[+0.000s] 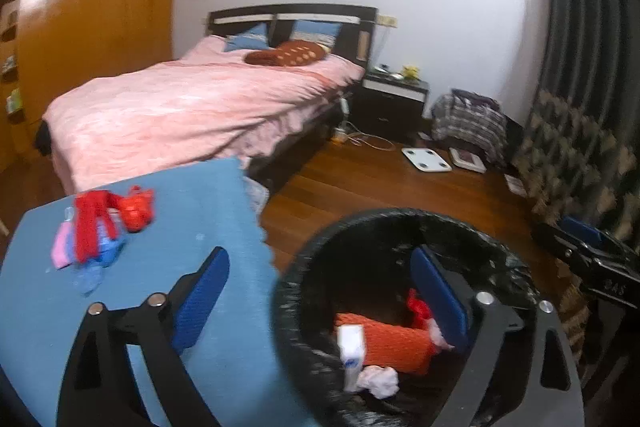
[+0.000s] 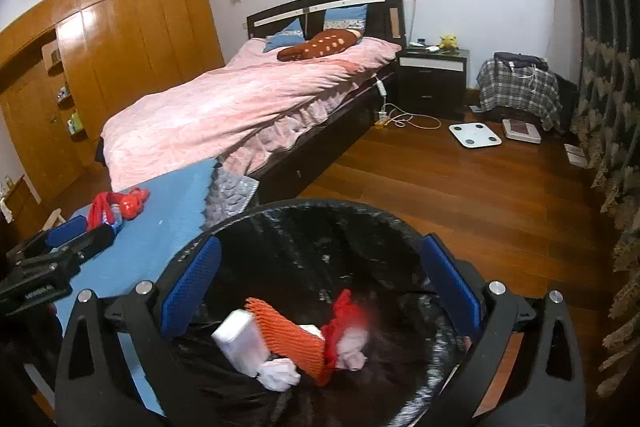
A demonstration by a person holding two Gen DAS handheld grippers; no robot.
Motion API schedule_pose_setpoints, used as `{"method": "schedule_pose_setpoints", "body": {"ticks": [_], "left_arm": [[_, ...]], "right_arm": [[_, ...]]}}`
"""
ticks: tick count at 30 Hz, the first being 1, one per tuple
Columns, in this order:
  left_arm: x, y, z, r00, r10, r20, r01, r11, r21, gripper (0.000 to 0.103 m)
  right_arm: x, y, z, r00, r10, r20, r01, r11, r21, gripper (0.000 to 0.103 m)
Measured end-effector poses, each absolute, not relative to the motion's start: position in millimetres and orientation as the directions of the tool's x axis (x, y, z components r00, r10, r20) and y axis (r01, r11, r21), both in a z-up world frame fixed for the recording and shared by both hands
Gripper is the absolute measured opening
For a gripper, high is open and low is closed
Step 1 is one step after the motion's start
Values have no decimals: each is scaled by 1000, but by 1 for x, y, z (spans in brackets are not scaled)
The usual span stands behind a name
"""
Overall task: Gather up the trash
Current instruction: 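Move both open tools back toward the remaining items on the table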
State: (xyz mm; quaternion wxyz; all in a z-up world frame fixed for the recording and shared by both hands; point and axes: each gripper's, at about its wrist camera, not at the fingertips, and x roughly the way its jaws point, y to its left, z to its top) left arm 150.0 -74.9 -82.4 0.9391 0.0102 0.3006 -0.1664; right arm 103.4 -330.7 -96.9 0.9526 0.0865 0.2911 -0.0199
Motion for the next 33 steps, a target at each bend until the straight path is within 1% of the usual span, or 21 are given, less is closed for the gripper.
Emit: {"method": "schedule_pose_setpoints", "body": {"ticks": [4, 9, 17, 28, 33], "left_arm": [[147, -44, -79, 789, -262, -556, 259, 962, -85, 96], [144, -5, -79, 812, -194, -550, 174, 981, -89, 97], [147, 56, -81, 845, -72, -529, 48, 997, -59, 97], [176, 153, -102, 839, 110, -533, -151, 988, -35, 96], [196, 189, -116, 816, 168, -552, -212, 977, -16, 96]], "right_arm": [[112, -306, -94, 830, 43, -556, 45, 989, 143, 98], [126, -269, -93, 826, 95, -556, -24, 991, 133, 98], [160, -202, -94, 808, 183, -560, -133, 983, 129, 98], [226, -118, -104, 781, 269, -564, -242, 962, 124, 98], [260, -87, -117, 762, 285, -581, -271, 956, 114, 98]]}}
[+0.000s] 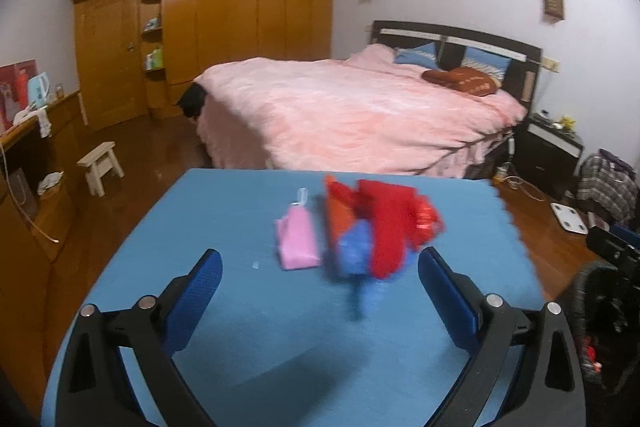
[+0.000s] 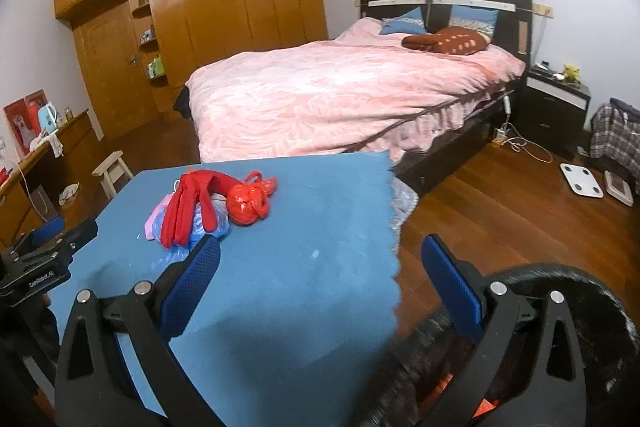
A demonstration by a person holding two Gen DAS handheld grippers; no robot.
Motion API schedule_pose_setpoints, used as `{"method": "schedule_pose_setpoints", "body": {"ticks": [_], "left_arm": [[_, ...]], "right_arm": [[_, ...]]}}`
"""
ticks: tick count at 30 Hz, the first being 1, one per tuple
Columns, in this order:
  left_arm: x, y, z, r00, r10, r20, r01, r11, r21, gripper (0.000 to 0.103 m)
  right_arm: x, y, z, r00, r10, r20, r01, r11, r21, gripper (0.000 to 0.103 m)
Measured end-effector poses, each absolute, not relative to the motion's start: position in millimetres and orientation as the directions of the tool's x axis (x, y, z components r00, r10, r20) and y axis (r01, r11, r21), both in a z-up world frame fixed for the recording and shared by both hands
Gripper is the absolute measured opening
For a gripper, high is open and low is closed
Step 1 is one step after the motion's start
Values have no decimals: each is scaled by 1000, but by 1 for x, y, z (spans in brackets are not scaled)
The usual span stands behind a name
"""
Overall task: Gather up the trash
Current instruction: 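Move both open tools back toward the remaining items on the table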
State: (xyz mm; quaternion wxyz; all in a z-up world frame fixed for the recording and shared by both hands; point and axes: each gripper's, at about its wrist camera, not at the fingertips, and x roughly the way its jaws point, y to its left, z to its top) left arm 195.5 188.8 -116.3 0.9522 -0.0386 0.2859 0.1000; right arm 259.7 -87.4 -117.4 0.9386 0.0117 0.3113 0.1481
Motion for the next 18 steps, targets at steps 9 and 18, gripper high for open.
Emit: {"method": "schedule_pose_setpoints", "body": {"ticks": [9, 18], "left_arm": [[244, 225, -151, 767, 190, -613, -240, 971, 1, 89], [284, 241, -182, 711, 167, -683, -227, 974, 1, 76]], "right_arm": [[309, -42, -145, 731, 290, -618, -316, 946, 70, 98], [337, -17, -164, 711, 296, -638, -337, 940, 61, 98]]}}
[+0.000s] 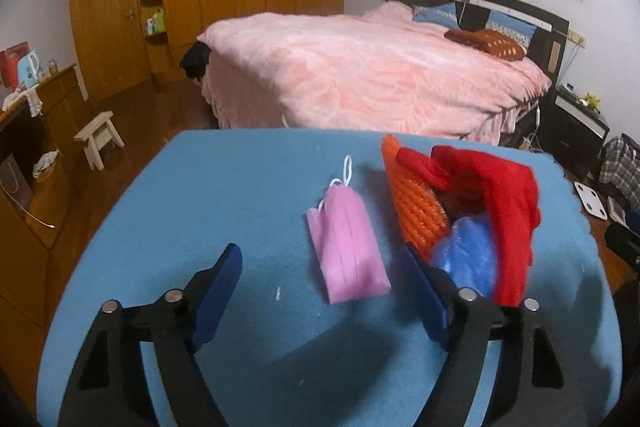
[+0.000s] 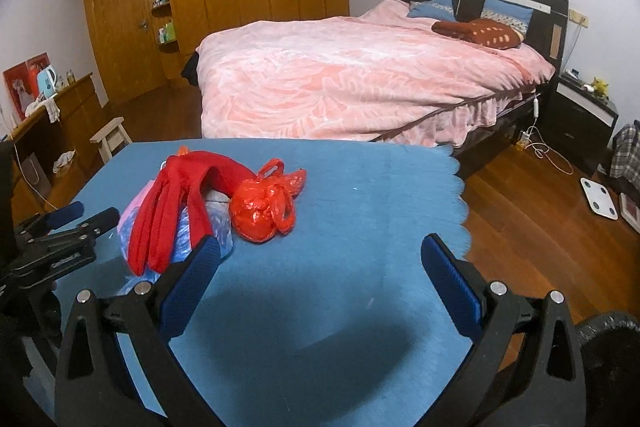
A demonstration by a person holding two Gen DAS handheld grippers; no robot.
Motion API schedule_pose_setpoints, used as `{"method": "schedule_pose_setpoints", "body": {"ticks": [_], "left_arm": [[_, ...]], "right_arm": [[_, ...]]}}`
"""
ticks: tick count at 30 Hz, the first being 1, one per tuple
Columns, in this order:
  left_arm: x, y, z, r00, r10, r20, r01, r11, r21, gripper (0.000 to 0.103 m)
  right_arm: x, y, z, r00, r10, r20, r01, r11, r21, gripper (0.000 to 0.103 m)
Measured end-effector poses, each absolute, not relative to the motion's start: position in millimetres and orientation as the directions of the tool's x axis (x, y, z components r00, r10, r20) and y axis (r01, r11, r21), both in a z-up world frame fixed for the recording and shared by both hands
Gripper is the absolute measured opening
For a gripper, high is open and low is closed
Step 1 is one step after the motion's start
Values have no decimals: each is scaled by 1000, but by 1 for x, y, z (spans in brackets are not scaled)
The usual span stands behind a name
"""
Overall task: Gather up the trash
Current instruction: 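Move both open tools back toward the remaining items on the table, then grasp the pink mask with the left tool while the right tool grasps the red plastic bag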
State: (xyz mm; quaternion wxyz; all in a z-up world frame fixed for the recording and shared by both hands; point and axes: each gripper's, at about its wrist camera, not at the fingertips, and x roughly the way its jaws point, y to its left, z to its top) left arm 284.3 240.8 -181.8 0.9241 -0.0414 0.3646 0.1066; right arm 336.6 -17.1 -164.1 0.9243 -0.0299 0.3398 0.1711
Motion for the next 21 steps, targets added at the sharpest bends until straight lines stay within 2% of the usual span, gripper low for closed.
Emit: {"method": "schedule_pose_setpoints", "body": {"ticks": [5, 9, 11, 13, 18, 21], "left_arm": [[301, 242, -202, 668, 136, -732, -207, 978, -7, 63], [306, 245, -207, 654, 111, -748, -205, 978, -35, 48], [309, 244, -209, 646, 96, -757, -198, 979, -44, 39], [311, 242, -209, 646, 90, -758, -190, 981, -45, 31], [309, 244, -209, 653, 83, -753, -191, 980, -57, 23], [309, 246, -209, 655, 79, -751, -199, 977, -71, 23]], "right_arm": [[356, -8, -173, 699, 291, -653, -330, 942, 66, 98], [369, 1, -180, 690, 291, -663, -337, 939, 61, 97], [376, 7, -184, 680, 295, -671, -346, 936, 61, 94], [382, 12, -188, 666, 304, -681, -356, 932, 68, 86], [388, 23, -197, 637, 315, -703, -377, 923, 73, 77], [392, 29, -203, 619, 325, -715, -391, 917, 78, 72]]}}
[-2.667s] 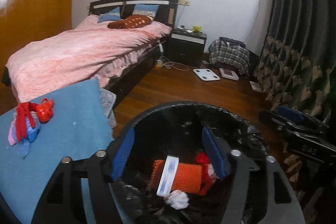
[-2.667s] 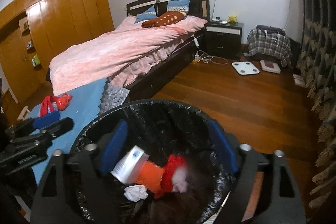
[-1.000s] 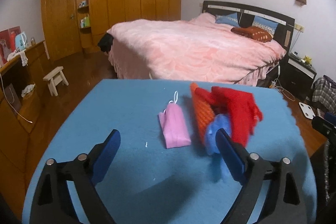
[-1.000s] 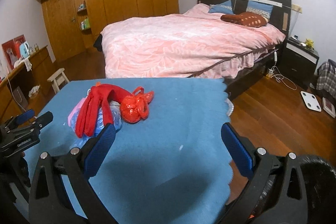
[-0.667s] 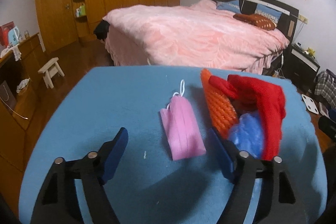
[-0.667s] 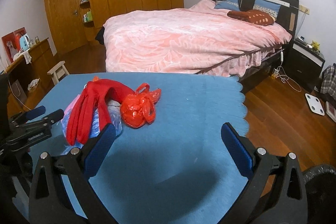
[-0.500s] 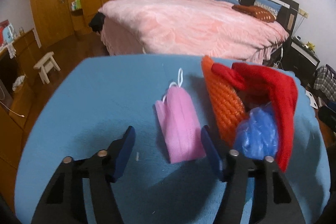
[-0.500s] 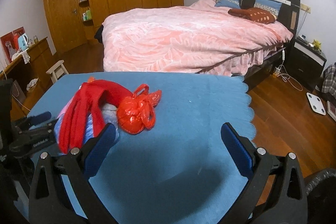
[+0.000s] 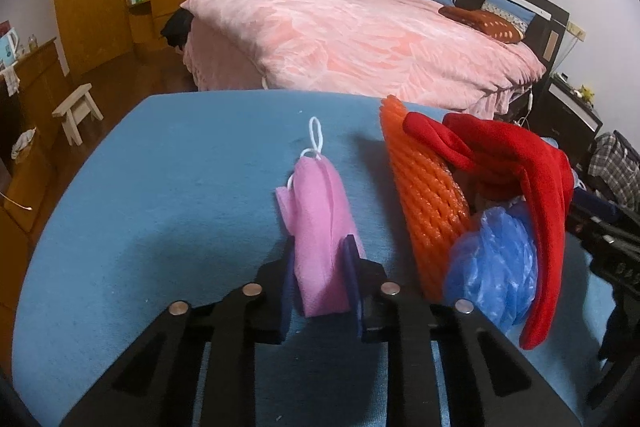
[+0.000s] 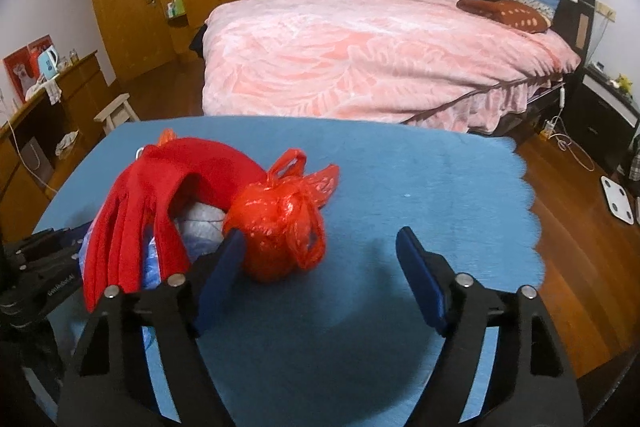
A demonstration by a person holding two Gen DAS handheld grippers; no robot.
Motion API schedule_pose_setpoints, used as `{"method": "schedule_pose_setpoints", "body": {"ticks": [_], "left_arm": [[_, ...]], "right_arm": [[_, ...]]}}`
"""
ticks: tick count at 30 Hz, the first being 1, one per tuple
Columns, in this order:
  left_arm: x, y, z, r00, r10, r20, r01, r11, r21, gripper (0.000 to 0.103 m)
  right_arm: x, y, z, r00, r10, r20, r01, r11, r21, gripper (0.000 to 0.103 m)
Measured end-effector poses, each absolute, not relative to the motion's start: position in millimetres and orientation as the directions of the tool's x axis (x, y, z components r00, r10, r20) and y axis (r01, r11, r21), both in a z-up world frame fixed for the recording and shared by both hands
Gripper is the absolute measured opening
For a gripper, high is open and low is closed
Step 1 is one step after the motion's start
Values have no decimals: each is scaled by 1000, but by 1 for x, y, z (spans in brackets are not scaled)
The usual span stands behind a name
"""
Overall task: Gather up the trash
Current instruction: 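Grasp the pink mask with the left tool while the right tool grasps the red plastic bag, then carry the pink mask and red bag over the bin and release both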
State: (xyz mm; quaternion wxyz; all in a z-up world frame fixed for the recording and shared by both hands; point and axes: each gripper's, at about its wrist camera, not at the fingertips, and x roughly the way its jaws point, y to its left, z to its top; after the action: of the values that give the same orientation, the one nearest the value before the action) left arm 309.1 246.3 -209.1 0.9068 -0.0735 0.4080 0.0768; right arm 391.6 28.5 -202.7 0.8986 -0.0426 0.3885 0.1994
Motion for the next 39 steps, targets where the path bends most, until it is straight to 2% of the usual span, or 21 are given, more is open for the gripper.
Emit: {"method": "schedule_pose_setpoints", "body": {"ticks": [5, 9, 22, 27, 39], "left_arm": [[311, 244, -209, 651, 88, -754, -198, 978, -57, 22], [312, 244, -209, 650, 88, -755, -198, 979, -57, 22], [310, 244, -210, 655, 89, -751, -199, 978, -58, 21], [299, 245, -198, 704, 103, -703, -208, 976, -64, 19], [261, 228, -171, 748, 103, -656, -193, 979, -67, 18]], "right_arm": [[395, 37, -208, 586, 357, -727, -421, 901, 103, 59], [397, 45, -210, 540, 412, -734, -468, 872, 144, 33], [388, 25, -199, 574, 403, -713, -426, 890, 161, 29], [380, 13, -191, 586, 407, -701, -420, 892, 167, 29], [345, 1, -172, 605, 438, -665, -426, 884, 194, 29]]}}
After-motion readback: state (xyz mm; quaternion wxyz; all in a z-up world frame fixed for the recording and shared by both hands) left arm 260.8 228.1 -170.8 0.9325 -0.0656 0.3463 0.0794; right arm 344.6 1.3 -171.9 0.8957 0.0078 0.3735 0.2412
